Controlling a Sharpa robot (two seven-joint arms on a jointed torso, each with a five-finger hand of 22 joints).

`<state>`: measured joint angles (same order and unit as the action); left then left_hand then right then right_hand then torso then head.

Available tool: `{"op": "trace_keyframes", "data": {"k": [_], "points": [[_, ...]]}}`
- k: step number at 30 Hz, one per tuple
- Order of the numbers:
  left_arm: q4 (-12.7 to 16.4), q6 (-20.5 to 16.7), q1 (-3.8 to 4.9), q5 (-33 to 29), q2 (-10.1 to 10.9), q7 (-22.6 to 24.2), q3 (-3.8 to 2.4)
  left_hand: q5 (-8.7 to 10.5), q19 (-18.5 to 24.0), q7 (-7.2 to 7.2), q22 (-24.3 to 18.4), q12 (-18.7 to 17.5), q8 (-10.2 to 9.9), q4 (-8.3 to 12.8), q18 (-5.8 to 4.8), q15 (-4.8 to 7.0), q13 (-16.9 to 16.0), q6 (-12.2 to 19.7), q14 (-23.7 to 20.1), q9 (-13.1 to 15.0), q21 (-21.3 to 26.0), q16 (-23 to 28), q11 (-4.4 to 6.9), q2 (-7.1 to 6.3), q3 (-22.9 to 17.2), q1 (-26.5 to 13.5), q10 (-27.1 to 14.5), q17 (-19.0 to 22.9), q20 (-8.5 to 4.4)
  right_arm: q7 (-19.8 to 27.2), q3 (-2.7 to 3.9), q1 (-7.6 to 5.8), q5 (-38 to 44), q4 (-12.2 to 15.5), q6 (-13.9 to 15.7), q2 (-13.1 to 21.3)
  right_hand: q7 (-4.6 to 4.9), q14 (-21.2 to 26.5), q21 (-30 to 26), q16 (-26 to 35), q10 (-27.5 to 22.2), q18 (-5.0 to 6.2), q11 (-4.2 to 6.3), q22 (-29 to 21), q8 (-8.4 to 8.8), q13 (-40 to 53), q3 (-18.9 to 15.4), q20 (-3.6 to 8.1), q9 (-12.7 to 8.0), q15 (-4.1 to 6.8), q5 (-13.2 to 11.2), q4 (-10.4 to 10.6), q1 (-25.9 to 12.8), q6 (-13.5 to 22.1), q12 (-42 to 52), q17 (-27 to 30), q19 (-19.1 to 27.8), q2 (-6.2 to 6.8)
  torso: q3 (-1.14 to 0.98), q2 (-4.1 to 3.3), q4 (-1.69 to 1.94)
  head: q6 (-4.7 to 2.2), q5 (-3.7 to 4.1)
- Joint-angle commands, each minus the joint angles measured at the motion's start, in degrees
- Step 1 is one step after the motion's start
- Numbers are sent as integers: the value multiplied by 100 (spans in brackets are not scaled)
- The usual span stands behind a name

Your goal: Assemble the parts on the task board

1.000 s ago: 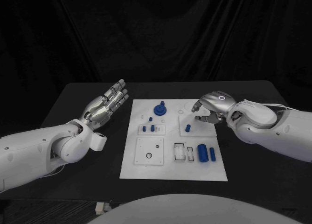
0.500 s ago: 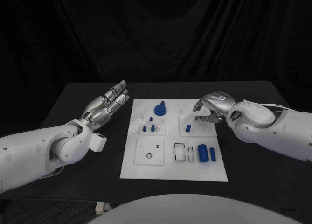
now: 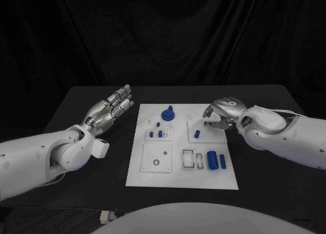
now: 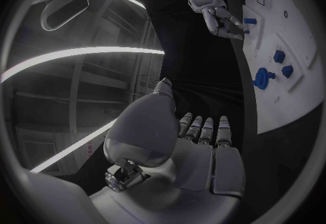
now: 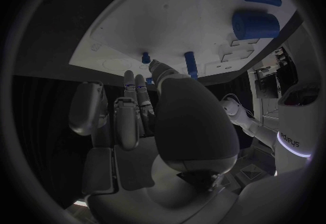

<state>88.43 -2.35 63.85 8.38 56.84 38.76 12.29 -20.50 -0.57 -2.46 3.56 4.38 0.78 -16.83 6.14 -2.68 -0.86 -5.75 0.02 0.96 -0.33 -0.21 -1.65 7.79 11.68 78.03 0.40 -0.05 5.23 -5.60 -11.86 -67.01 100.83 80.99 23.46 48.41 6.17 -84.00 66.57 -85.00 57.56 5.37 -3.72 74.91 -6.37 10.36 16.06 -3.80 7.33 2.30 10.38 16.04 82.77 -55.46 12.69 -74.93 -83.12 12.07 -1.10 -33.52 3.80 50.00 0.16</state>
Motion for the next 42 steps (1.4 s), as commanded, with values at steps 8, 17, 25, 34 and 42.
{"op": "trace_keyframes", "data": {"k": [8, 17, 25, 34, 42], "points": [[-40, 40, -6, -48, -29, 753, -5, -58, -14, 76, 26, 98, 39, 15, 37, -117, -16, -48, -2, 13, -33, 21, -112, 91, 62, 113, 16, 5, 110, -77, 3, 46, -64, -91, -83, -73, -5, -411, -27, 1, 54, -76, -8, 903, 24, 10, 33, -6, 12, -9, -62, 6, -40, -2, 32, -557, 23, 1, 1, 0, -1, 0, 10], [-73, 71, -6, -48, -52, 704, -5, -116, -42, 110, 96, 175, 44, 20, 57, -211, -26, -69, 10, 17, -50, 7, -193, 135, 89, 254, 24, -3, 229, -33, 3, 81, -66, -143, -112, -126, -17, -408, -25, 3, 125, -74, 3, 902, 18, 15, 128, -6, 45, -5, 74, -63, 78, -36, 83, -548, 29, -19, 1, -1, 2, 0, 0], [-95, 93, -6, -48, -69, 676, -5, -144, -56, 121, 125, 191, 44, 20, 72, -244, -27, -73, 22, 18, -58, -9, -207, 155, 97, 304, 24, -11, 277, 0, 3, 119, -66, -173, -155, -162, -18, -399, -35, 18, 172, -71, 11, 898, -7, 5, 269, 0, 94, 2, 260, -130, 198, -106, 115, -518, 45, -9, 1, 2, 1, 0, -7], [-111, 119, -6, -48, -86, 646, -5, -321, -63, 146, 124, 212, 45, 28, 127, -289, -28, -74, 24, 18, -60, -17, -222, 212, 100, 421, 18, -13, 381, 46, 3, 155, -66, -238, -165, -210, -6, -381, -49, 47, 211, -67, 25, 893, -49, -24, 505, 9, 174, 12, 573, -237, 330, -202, 129, -460, 67, 5, 1, 4, 2, 0, 0], [-105, 150, -6, -48, -93, 617, -5, -570, -70, 144, 133, 218, 44, 38, 188, -319, -26, -69, 24, 17, -63, -23, -234, 221, 103, 560, 9, -14, 470, 81, 3, 170, -66, -256, -124, -213, -2, -376, -37, 52, 250, -69, 28, 895, -109, -45, 665, 17, 259, 17, 788, -326, 373, -315, 139, -452, 77, 16, 1, 2, 0, 0, 20]]}}
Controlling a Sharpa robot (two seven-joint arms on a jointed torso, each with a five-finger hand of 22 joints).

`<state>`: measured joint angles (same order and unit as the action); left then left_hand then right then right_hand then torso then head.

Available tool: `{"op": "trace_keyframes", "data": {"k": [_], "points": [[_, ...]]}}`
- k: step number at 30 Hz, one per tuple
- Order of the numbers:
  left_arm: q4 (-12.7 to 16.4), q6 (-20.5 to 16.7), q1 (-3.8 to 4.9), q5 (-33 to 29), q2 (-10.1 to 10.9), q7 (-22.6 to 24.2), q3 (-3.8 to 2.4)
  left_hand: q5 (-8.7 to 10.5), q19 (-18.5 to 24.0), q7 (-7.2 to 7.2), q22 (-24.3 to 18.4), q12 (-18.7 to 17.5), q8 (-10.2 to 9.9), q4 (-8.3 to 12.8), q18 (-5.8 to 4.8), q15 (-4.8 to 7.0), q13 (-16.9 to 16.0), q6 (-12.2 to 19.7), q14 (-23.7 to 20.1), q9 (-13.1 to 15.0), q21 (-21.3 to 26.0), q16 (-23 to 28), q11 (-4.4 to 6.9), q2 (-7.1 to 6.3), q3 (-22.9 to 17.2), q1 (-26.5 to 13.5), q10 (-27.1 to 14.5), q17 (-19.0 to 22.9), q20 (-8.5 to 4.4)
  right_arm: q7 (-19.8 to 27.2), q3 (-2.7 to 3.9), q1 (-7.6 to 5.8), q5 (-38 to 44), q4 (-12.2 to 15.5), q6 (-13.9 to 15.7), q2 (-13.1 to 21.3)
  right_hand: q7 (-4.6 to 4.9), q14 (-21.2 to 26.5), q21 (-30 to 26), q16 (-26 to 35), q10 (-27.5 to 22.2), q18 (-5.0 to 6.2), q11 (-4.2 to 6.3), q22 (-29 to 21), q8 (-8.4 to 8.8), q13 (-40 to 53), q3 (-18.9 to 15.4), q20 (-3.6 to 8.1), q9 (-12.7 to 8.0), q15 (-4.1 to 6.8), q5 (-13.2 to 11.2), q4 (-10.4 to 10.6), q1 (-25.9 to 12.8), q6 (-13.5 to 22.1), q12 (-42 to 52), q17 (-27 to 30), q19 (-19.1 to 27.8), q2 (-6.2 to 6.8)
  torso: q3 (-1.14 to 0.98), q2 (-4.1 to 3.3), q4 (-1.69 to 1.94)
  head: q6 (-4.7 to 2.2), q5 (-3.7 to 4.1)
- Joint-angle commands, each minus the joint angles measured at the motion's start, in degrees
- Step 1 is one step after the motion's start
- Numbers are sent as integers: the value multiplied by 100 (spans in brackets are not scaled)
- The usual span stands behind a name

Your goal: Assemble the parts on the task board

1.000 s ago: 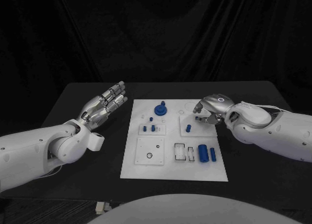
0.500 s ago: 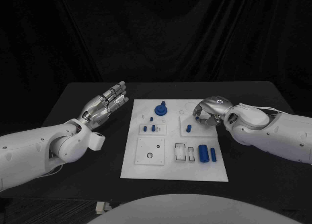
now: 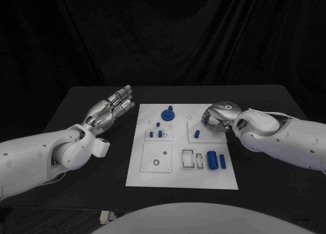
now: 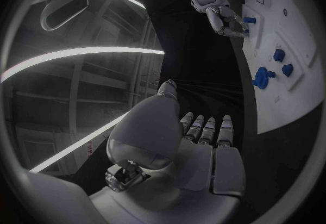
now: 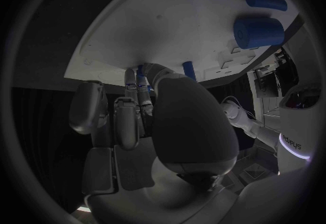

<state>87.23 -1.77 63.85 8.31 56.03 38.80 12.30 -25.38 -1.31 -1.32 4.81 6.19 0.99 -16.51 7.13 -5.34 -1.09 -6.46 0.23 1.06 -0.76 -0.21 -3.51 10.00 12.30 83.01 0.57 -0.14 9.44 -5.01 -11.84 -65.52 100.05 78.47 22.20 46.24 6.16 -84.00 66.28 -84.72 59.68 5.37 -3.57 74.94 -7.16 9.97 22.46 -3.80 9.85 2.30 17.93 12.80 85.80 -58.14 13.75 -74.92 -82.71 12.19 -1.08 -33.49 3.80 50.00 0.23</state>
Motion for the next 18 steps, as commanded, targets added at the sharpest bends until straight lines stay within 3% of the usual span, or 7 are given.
{"op": "trace_keyframes", "data": {"k": [1, 8, 18], "points": [[20, 100, -6, -41, -13, 607, -6, -127, 2, 34, 8, 39, 23, 8, 98, -59, -3, 0, 3, 7, -20, -23, -49, -1, 41, 85, -10, -5, 63, 28, 0, 21, 12, 0, 19, 9, -1, -375, -3, 25, 55, -70, 15, 893, -45, -7, 42, 17, 23, 18, 41, -15, 74, -73, 39, -449, 36, 1, -1, -1, -1, 0, 12], [23, 149, -7, -40, -25, 574, -6, -268, -29, 41, 78, 46, 23, 16, 141, -108, -3, 0, 12, 7, -40, -41, -50, -22, 52, 169, -15, -12, 159, 64, 0, 24, -7, 20, 134, 42, -10, -374, 36, 27, 194, -76, 33, 901, -131, -6, 132, 20, 125, 20, 36, -81, 57, -216, 96, -443, 31, -25, 0, -3, 1, 0, -37], [-3, 185, -13, -41, -51, 523, -5, -360, -67, 58, 147, 49, 24, 17, 182, -164, -3, 1, 29, 7, -64, -70, -38, -16, 48, 225, -18, -22, 259, 149, 1, 23, -163, 119, 361, 120, -17, -382, 78, 14, 363, -86, 60, 909, -204, -14, 193, 2, 227, -17, -37, -143, 34, -340, 140, -463, 22, -52, -1, -3, -1, 0, -45]]}}
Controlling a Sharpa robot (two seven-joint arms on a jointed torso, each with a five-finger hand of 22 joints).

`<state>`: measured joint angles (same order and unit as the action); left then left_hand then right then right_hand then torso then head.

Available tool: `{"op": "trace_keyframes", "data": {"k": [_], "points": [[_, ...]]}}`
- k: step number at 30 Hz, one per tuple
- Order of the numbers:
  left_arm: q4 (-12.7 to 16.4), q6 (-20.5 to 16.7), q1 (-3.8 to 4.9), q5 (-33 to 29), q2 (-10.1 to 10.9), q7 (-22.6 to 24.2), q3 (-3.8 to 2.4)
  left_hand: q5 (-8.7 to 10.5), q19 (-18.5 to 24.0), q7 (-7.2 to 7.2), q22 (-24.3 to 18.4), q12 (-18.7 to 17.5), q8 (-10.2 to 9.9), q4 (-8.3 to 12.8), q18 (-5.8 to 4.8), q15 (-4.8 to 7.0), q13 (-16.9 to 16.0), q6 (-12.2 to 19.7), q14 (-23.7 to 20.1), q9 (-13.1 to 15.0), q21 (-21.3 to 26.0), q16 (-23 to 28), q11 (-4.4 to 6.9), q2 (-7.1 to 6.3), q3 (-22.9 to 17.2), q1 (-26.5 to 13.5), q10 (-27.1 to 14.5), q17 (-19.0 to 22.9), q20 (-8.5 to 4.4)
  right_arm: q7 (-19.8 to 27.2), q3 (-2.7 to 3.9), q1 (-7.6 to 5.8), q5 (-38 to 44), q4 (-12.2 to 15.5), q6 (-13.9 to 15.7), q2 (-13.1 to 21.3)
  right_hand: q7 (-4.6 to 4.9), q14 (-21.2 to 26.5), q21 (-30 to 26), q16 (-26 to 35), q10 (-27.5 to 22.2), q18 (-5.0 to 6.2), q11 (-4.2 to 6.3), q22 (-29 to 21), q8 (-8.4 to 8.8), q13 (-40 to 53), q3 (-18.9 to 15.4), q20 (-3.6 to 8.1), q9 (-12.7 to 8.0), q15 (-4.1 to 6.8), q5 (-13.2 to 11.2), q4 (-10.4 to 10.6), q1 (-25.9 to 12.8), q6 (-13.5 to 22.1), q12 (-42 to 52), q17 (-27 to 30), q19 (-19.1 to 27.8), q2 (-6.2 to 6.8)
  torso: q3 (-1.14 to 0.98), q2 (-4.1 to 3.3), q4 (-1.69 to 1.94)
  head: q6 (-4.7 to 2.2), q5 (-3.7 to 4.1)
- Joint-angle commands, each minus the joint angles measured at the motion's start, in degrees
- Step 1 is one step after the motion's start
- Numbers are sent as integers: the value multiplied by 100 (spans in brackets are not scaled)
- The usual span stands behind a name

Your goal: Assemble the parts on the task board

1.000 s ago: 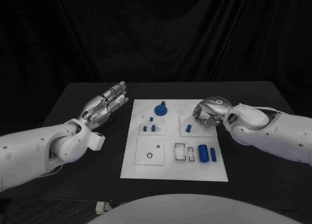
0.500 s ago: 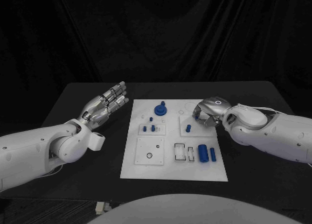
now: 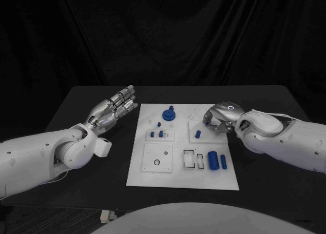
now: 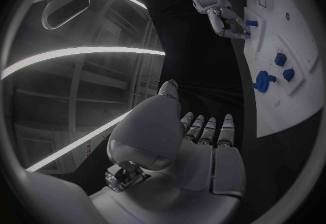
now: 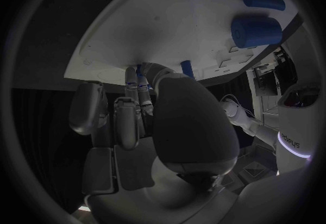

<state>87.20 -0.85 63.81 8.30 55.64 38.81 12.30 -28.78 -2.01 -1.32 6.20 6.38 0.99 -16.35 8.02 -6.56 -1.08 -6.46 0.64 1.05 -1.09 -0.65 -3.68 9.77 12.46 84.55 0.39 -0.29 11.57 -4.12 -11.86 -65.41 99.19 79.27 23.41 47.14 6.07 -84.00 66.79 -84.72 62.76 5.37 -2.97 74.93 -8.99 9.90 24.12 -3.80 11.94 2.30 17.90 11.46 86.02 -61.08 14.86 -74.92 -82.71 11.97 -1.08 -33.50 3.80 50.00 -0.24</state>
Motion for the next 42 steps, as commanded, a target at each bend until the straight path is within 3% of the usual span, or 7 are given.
{"op": "trace_keyframes", "data": {"k": [1, 11, 24, 29, 30, 33, 42], "points": [[-2, 95, -10, -40, -14, 519, -5, -20, 2, 58, 7, 29, 24, 1, 93, -41, -3, 1, -13, 8, -31, -25, -20, 7, 32, 71, 0, -7, 46, 68, 3, 12, -81, 54, 270, 40, -6, -382, 34, 15, 63, -88, 1, 912, -23, -8, 29, -2, 22, -23, -41, -11, 8, -50, 30, -462, 20, -29, 0, -2, -1, 0, 6], [0, 98, -16, -40, -23, 478, -5, -65, -8, 69, 19, 33, 24, 6, 111, -63, -4, -1, -5, 8, -37, -39, -20, 8, 28, 99, -1, -11, 84, 121, 4, -44, -98, 260, 617, 178, -4, -389, 75, 4, 202, -95, 16, 920, -69, -17, 72, -38, 92, -62, -91, -75, 29, -142, 55, -478, 9, -41, -1, 5, -3, 0, -12], [-29, 103, -19, -40, -37, 424, -5, -75, -9, 76, 14, 34, 24, 8, 118, -72, -4, 2, -2, 8, -37, -45, -23, 13, 25, 110, -2, -13, 99, 48, 4, -376, -99, 632, 695, 320, 12, -391, 96, -3, 321, -95, 22, 923, -106, -29, 117, -55, 151, -73, -121, -137, 71, -225, 68, -486, 7, -79, -1, 4, 6, 0, -21], [-52, 114, -20, -40, -55, 400, -5, -65, -7, 77, 9, 20, 20, 9, 121, -79, -1, 16, -3, 6, -36, -42, -30, 7, 27, 116, -4, -12, 109, -89, 4, -440, -99, 743, 549, 326, 22, -387, 89, 6, 284, -93, 0, 920, -57, -60, 103, -66, 155, -87, -170, -118, 4, -155, 14, -468, 14, -40, -2, 0, 5, 0, 2], [-54, 116, -20, -40, -56, 395, -5, -65, -7, 77, 9, 20, 20, 9, 121, -79, -1, 16, -3, 6, -36, -42, -30, 7, 27, 116, -4, -12, 109, -137, 4, -446, -99, 748, 494, 324, 23, -383, 75, 13, 187, -90, -21, 915, 14, -97, 79, -77, 145, -104, -446, -68, -84, -48, -60, -454, 23, -10, -2, 0, 4, 0, -1], [-61, 123, -21, -40, -58, 379, -5, -61, -17, 77, 34, 19, 19, 10, 125, -85, -1, 22, -1, 4, -43, -47, -36, 5, 28, 122, -6, -13, 118, -346, 4, -459, -100, 729, 207, 308, 43, -364, -45, 49, -37, -64, -84, 880, 189, -153, -39, -96, 92, -130, -849, 64, -316, 229, -185, -385, 70, 115, -1, 5, 0, 0, -16], [-89, 134, -22, -40, -67, 363, -5, -60, -18, 78, 36, 18, 18, 10, 127, -90, -1, 23, 0, 4, -44, -49, -39, 3, 29, 124, -6, -14, 124, -551, 3, -433, -99, 618, -304, 249, -7, -399, 19, -34, -190, -76, -117, 897, 365, -125, -214, -109, 35, -118, -767, 150, -509, 495, -146, -533, 41, 172, -1, -3, 9, 0, -1]]}}
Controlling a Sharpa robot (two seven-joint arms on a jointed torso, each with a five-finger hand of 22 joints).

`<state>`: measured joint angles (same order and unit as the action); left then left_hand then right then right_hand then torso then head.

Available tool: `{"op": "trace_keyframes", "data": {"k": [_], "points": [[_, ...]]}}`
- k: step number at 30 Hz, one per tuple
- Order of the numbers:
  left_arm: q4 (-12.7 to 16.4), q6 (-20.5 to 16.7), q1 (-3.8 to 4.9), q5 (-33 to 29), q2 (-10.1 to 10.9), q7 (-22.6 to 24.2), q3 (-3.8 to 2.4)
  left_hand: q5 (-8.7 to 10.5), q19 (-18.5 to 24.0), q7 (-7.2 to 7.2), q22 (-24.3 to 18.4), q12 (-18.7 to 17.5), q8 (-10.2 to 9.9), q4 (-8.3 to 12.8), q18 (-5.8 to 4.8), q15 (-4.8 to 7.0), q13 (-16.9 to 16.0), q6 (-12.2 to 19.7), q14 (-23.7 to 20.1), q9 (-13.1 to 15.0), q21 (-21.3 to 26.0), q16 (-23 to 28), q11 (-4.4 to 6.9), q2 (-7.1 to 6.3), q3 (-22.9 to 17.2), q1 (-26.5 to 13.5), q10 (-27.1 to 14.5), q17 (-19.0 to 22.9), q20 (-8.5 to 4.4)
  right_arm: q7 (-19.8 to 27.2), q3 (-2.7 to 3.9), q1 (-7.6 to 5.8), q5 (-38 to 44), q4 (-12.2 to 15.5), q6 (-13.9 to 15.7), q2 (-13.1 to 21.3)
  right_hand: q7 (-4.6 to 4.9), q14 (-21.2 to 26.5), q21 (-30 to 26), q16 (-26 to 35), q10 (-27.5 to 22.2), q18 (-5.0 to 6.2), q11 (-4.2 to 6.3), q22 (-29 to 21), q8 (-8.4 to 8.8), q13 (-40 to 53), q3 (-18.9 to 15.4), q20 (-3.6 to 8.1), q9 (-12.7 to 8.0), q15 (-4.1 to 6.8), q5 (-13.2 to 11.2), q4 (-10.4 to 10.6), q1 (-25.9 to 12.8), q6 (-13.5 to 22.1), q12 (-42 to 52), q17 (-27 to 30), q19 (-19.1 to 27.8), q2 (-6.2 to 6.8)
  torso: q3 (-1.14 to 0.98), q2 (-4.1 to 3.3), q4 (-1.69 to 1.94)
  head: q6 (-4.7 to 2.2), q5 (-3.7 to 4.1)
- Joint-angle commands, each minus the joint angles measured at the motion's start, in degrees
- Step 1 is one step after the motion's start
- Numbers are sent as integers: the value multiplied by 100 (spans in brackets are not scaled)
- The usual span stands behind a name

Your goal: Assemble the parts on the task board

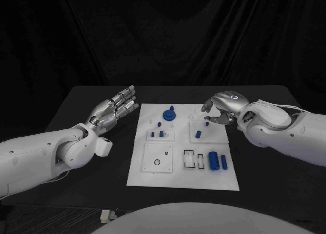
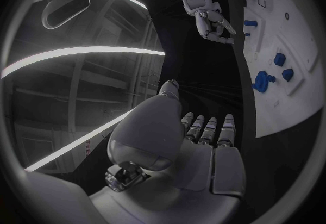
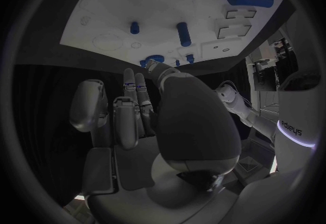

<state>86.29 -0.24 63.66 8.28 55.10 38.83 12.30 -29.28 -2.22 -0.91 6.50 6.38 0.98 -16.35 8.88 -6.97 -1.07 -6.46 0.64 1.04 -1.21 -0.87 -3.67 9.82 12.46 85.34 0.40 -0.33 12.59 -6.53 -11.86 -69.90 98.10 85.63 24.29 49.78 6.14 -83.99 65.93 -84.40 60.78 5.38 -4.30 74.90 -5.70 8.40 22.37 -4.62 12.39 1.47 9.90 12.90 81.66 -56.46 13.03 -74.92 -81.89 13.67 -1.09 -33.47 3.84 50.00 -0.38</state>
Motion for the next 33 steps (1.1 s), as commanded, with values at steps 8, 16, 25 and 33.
{"op": "trace_keyframes", "data": {"k": [8, 16, 25, 33], "points": [[-15, 82, -8, -38, -21, 355, -5, -10, 0, 36, 11, 18, 19, 11, 43, -52, -2, 22, 1, 6, -33, -29, -42, -3, 29, 48, -7, -10, 28, -287, 3, 84, 10, -130, -478, -104, -15, -425, 205, -127, -26, -91, 30, 924, 23, 71, -21, -7, 0, -10, 319, -34, -38, -24, 122, -627, -87, -44, 2, -12, -8, 0, 9], [-30, 99, -9, -38, -26, 349, -5, -15, -3, 35, 13, 23, 19, 13, 48, -65, -3, 21, 5, 6, -35, -35, -47, -3, 28, 58, -8, -12, 43, -248, 3, 159, 10, -242, -505, -170, -12, -422, 205, -129, -42, -92, 37, 922, -10, 98, 36, -2, 19, -13, 556, -74, -2, -107, 178, -622, -84, -67, 1, -3, -2, 0, 4], [-35, 115, -15, -38, -23, 347, -5, -21, -6, 35, 16, 21, 19, 17, 52, -74, -3, 24, 6, 6, -36, -38, -54, -2, 25, 69, -8, -12, 55, -229, 3, 229, 10, -394, -530, -243, -26, -417, 193, -123, -54, -88, 39, 918, -17, 108, 72, 0, 30, -7, 675, -107, 25, -125, 202, -608, -77, -68, 2, -8, -3, 0, 2], [-35, 135, -21, -38, -21, 343, -5, -29, -12, 33, 26, 26, 18, 25, 59, -90, -4, 28, 10, 6, -40, -46, -70, -3, 21, 90, -8, -15, 74, -211, 3, 279, 10, -507, -566, -299, -18, -408, 165, -105, -67, -82, 39, 910, -22, 111, 94, 2, 36, -2, 738, -127, 39, -135, 210, -571, -64, -66, 3, -4, -4, 0, -4]]}}
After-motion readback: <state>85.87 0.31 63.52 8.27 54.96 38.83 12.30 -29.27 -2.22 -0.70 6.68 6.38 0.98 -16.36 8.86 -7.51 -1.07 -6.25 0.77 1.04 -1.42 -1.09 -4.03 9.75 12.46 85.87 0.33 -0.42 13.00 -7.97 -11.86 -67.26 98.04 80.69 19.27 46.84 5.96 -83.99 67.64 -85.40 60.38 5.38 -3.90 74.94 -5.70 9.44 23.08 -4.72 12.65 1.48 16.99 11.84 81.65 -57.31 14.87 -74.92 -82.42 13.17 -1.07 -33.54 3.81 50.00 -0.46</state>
